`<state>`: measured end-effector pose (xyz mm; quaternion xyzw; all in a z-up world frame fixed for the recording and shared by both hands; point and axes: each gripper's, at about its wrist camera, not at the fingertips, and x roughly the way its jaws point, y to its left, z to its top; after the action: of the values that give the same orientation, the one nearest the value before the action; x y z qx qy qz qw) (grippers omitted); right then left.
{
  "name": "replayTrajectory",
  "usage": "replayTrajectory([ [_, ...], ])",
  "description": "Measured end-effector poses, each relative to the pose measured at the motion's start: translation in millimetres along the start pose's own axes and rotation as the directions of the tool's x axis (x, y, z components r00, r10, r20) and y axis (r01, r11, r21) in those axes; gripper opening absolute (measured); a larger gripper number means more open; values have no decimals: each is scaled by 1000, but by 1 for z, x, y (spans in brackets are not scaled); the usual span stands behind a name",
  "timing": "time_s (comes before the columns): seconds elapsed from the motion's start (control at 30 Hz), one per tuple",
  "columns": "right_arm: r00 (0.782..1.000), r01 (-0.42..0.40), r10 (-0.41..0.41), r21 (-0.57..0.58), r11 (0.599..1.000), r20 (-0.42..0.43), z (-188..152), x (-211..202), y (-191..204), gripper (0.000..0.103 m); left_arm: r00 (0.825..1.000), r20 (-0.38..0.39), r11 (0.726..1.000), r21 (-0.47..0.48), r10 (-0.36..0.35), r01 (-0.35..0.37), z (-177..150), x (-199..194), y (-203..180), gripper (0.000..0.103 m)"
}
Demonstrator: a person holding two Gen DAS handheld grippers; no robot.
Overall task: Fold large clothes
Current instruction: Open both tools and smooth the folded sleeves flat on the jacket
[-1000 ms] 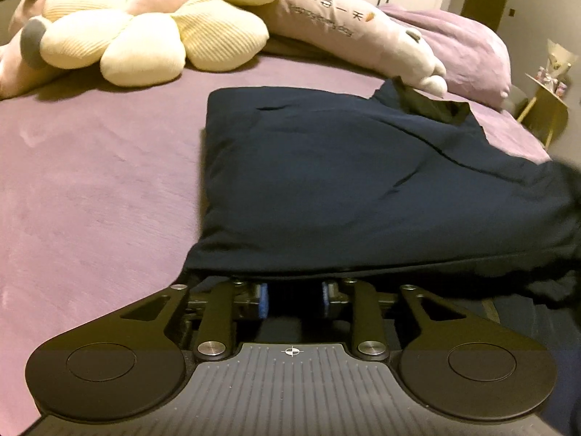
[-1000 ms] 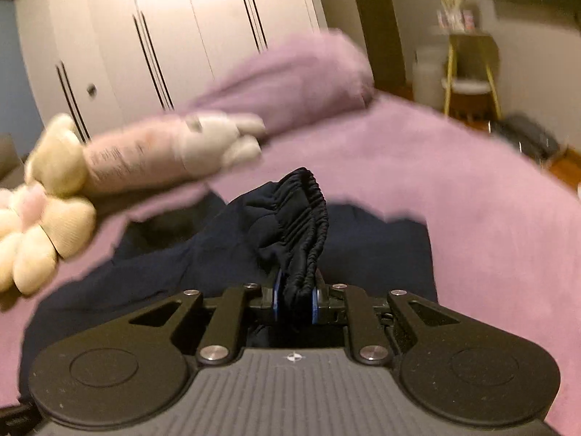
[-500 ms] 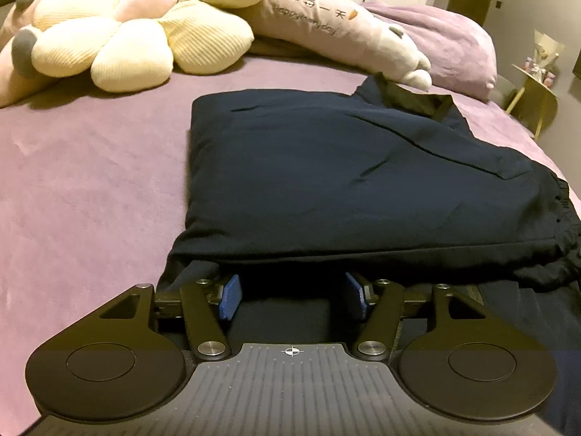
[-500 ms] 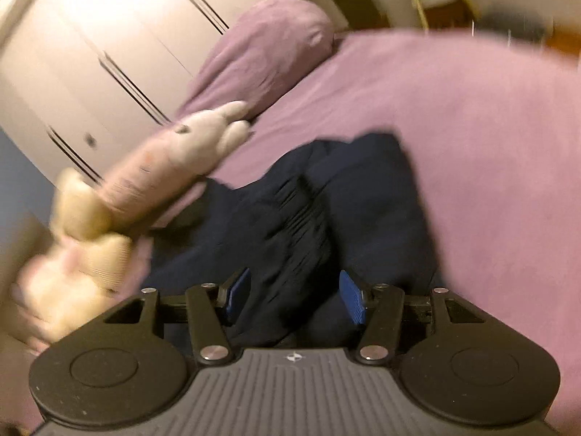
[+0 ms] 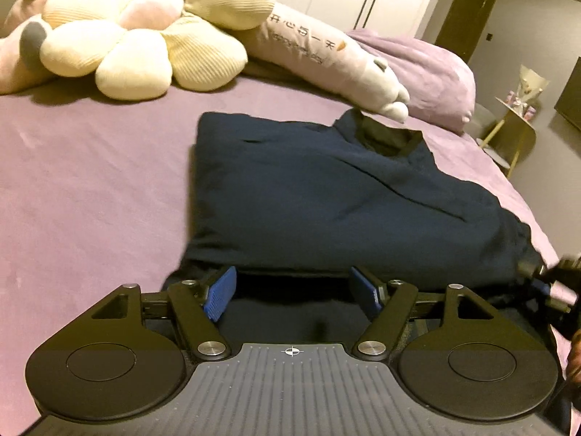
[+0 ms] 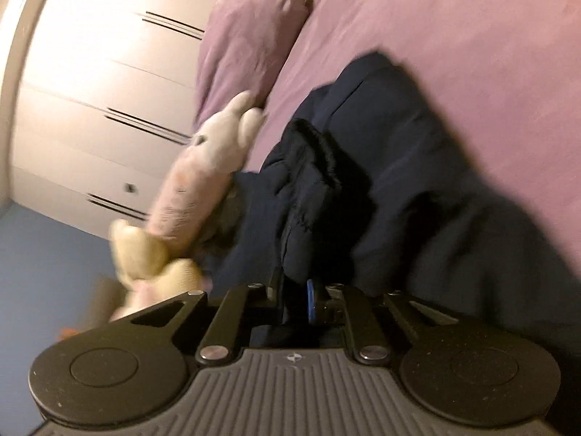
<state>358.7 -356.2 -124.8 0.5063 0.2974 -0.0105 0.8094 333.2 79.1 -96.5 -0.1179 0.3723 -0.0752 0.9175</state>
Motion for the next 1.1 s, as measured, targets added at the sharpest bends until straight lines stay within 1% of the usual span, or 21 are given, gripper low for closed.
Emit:
replayTrajectory([
  [0.07, 993, 117, -118, -85, 989, 0, -6, 2, 3, 11, 1000, 4, 1000, -3, 12, -12, 3, -1, -1, 75],
  [0.17, 980, 195, -200, -238, 952, 3, -11, 10, 18, 10, 999, 15, 999, 24, 29, -29, 8, -1, -9, 75],
  [0.23, 972, 228, -234, -283, 932, 15, -10, 5, 31, 21, 998, 42, 997, 57, 51, -53, 14, -1, -13, 77],
  [0.27, 968, 248, -247, -291, 924, 42, -9, -1, 38, 24, 996, 60, 995, 70, 66, -70, 17, 0, -14, 78],
  [0.3, 962, 273, -261, -301, 914, 82, -9, -10, 41, 31, 994, 74, 993, 76, 82, -87, 19, 2, -15, 78],
  [0.33, 948, 315, -282, -316, 895, 145, -11, -20, 48, 34, 992, 84, 992, 78, 96, -103, 23, 6, -16, 78],
  [0.4, 902, 416, -330, -354, 838, 279, -13, -27, 62, 43, 991, 87, 991, 78, 105, -112, 29, 18, -22, 80],
  [0.43, 888, 438, -324, -390, 810, 326, -16, -26, 71, 43, 991, 88, 990, 81, 104, -111, 31, 26, -25, 81],
  [0.47, 896, 420, -290, -428, 800, 337, -18, -23, 78, 43, 989, 93, 990, 81, 111, -119, 33, 35, -30, 81],
  [0.53, 941, 312, -184, -518, 796, 284, -24, -7, 93, 43, 987, 99, 988, 84, 123, -132, 36, 53, -38, 83],
  [0.57, 959, 258, -133, -574, 777, 252, -31, 4, 101, 43, 986, 100, 986, 84, 134, -143, 38, 61, -43, 84],
  [0.63, 978, 192, -85, -683, 704, 188, -45, 35, 117, 40, 984, 95, 980, 112, 152, -162, 39, 81, -51, 88],
  [0.7, 992, 126, -71, -727, 676, 105, -51, 65, 118, 36, 979, 86, 964, 175, 186, -199, 39, 99, -58, 89],
  [0.73, 993, 117, -92, -744, 658, 75, -53, 78, 115, 29, 976, 87, 958, 192, 198, -211, 38, 104, -59, 92],
  [0.83, 967, 243, -209, -780, 577, 147, -48, 102, 95, 21, 977, 75, 956, 202, 202, -213, 33, 118, -55, 98],
  [0.87, 960, 274, -215, -773, 571, 181, -42, 101, 89, 12, 977, 80, 956, 206, 198, -211, 31, 120, -53, 99],
  [0.9, 952, 303, -225, -756, 580, 209, -33, 98, 82, 0, 978, 84, 955, 215, 192, -206, 31, 122, -52, 100],
  [0.97, 941, 339, -235, -703, 625, 245, -15, 88, 67, 0, 977, 92, 950, 231, 192, -208, 29, 123, -51, 102],
  [1.0, 940, 341, -230, -697, 631, 252, -10, 81, 62, 0, 977, 94, 951, 231, 190, -207, 28, 123, -51, 102],
  [1.07, 938, 347, -233, -710, 613, 258, -12, 76, 61, 0, 977, 88, 952, 224, 194, -209, 28, 121, -50, 102],
  [1.1, 931, 364, -246, -720, 591, 269, -16, 75, 64, 0, 977, 82, 953, 217, 196, -210, 29, 120, -50, 102],
])
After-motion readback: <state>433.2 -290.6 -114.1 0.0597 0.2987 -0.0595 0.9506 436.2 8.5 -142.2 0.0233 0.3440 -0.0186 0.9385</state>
